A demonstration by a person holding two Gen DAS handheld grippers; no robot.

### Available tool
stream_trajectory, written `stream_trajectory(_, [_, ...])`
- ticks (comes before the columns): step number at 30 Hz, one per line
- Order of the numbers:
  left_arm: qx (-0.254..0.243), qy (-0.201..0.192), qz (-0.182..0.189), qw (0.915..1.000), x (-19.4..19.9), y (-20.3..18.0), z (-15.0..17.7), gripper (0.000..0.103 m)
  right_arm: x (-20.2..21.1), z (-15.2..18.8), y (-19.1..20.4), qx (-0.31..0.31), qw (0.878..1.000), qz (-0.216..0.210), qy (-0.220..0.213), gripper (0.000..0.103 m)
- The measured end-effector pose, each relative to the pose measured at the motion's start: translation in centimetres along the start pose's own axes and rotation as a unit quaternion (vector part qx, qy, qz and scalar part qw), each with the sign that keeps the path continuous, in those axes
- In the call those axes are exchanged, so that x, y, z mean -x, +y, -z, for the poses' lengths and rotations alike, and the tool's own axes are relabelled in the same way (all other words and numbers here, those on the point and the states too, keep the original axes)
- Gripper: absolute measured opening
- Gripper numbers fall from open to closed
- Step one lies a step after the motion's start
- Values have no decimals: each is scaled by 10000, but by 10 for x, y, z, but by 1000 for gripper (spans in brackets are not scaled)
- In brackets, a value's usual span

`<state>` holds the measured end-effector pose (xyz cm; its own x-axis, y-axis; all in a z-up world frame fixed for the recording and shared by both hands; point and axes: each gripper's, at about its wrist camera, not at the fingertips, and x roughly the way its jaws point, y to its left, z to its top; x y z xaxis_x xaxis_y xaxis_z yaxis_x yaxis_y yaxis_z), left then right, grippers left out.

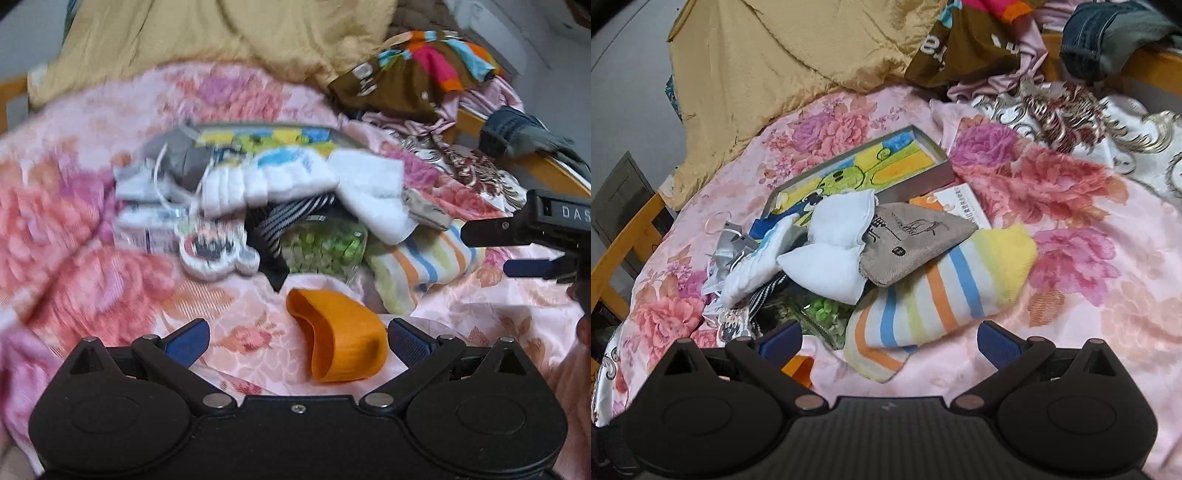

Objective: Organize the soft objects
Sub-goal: 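Grasp the orange silicone piece with the left tool while the right grasps the striped sock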

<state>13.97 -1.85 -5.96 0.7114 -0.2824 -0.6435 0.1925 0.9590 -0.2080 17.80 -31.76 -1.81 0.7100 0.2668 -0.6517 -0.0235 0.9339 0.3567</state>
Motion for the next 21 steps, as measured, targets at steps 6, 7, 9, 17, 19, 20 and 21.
stream_trajectory(6, [320, 208, 259, 9989, -24, 5, 0, 102, -26, -3, -4, -165, 9994, -211, 221, 103])
stream_trajectory(7, [336, 230, 305, 9987, -25, 4, 0, 102, -30, -4, -7, -258, 9989, -293, 255, 103])
stream_trajectory(9, [359, 330, 429, 9979, -31, 5, -3, 102, -37, -6, -13, -456, 9977, -350, 360, 103])
stream_trajectory(17, [833, 223, 1079, 9904, -34, 10, -6, 102, -56, -9, -23, -766, 9952, -300, 534, 103])
stream_trajectory(19, [814, 280, 1068, 9905, -38, 8, -5, 102, -59, -8, -22, -737, 9953, -298, 544, 103])
stream_trajectory(20, [823, 306, 1065, 9904, -40, 8, -5, 102, -60, -7, -21, -727, 9954, -282, 550, 103])
stream_trajectory(21, [865, 314, 1063, 9901, -41, 8, -5, 102, -60, -7, -20, -717, 9955, -265, 555, 103])
